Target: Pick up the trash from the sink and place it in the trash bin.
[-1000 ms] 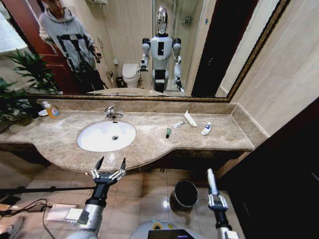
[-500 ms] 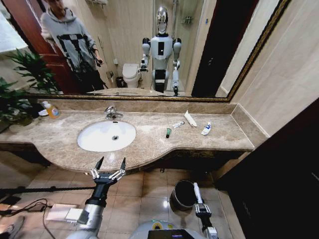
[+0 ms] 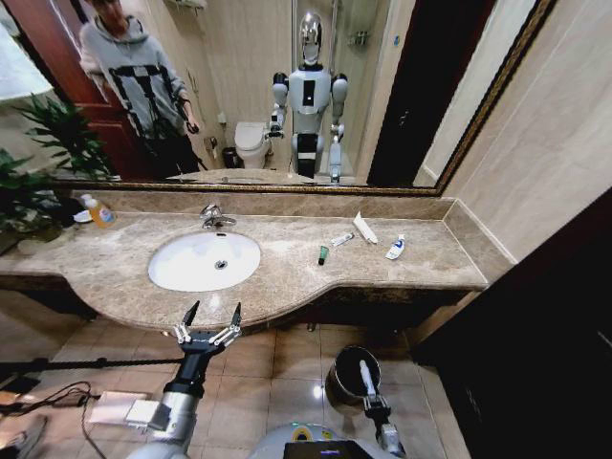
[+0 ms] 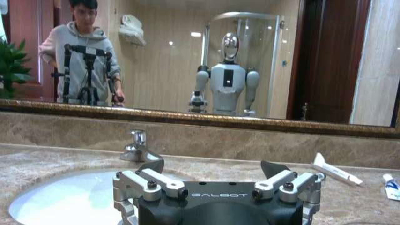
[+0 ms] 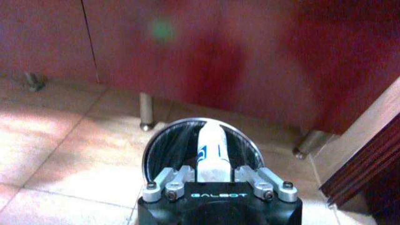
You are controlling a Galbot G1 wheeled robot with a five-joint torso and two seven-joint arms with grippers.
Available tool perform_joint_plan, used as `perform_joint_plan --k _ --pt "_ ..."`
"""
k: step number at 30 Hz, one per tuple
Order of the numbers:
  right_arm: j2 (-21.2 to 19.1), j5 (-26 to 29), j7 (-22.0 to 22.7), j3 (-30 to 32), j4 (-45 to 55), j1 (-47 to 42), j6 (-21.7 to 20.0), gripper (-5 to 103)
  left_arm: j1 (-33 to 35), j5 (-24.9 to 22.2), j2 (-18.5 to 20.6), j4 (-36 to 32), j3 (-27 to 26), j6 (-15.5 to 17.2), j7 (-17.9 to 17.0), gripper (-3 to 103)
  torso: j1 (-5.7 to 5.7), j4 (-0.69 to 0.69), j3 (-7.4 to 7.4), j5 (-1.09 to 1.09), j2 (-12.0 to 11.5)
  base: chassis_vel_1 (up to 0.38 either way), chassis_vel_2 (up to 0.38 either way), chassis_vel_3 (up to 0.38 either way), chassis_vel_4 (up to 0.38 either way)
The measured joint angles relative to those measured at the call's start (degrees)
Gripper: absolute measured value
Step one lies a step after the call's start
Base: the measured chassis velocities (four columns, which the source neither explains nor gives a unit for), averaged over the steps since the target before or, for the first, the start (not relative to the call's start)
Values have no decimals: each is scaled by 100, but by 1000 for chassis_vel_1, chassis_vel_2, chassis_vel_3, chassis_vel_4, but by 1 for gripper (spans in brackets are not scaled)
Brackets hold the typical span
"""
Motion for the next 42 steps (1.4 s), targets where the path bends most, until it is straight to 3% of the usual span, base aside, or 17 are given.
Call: perform_joint_plan --k 16,27,31,32,34,37,40,42 --pt "29 -174 -121 89 -1632 1320 -370 27 0 0 0 0 0 0 0 100 0 0 0 -1 0 0 0 0 0" --pt "113 -37 -218 187 -2567 2039 -1077 24 0 0 0 0 0 0 0 100 0 0 0 0 0 0 0 0 0" --pt "105 21 -365 191 -2596 2113 -1192 33 0 0 0 0 0 0 0 100 0 0 0 0 0 0 0 0 0" --pt "95 20 -390 190 -2590 2123 -1199 44 0 0 0 1 0 0 0 100 0 0 0 -1 0 0 0 0 0" --pt "88 19 -401 189 -2582 2126 -1204 44 0 0 0 0 0 0 0 100 0 0 0 -1 0 0 0 0 0" --pt "71 19 -408 188 -2565 2120 -1211 61 0 0 0 0 0 0 0 100 -1 0 0 0 0 0 0 0 0" --pt "64 19 -408 188 -2541 2086 -1207 66 0 0 0 0 0 0 0 100 -1 0 0 -1 0 0 0 0 0" --pt "63 19 -402 188 -2517 2041 -1192 77 0 0 0 0 0 0 0 100 -1 0 0 0 0 0 0 0 0"
